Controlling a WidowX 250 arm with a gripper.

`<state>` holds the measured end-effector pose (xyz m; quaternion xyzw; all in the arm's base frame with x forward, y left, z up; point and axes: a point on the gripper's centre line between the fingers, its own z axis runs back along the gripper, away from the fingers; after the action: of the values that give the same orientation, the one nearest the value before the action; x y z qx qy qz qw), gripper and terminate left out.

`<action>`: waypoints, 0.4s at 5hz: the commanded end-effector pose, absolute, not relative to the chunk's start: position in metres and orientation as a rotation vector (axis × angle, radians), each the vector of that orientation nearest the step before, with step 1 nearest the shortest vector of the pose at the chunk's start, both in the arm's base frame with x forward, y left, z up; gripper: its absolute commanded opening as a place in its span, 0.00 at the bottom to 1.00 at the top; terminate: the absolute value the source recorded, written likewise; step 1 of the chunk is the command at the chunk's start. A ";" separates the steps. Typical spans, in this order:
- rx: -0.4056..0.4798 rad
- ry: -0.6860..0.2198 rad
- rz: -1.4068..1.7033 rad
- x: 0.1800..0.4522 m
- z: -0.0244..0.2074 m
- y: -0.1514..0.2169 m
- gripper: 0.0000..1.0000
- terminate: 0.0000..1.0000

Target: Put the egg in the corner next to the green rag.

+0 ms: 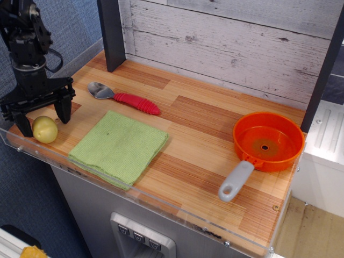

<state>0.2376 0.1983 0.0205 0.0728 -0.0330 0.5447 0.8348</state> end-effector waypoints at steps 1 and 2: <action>0.211 -0.095 1.141 0.236 0.064 0.190 1.00 0.00; 0.262 -0.054 1.146 0.239 0.082 0.177 1.00 0.00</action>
<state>0.2435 0.1788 0.0630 0.1224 0.0054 0.5364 0.8350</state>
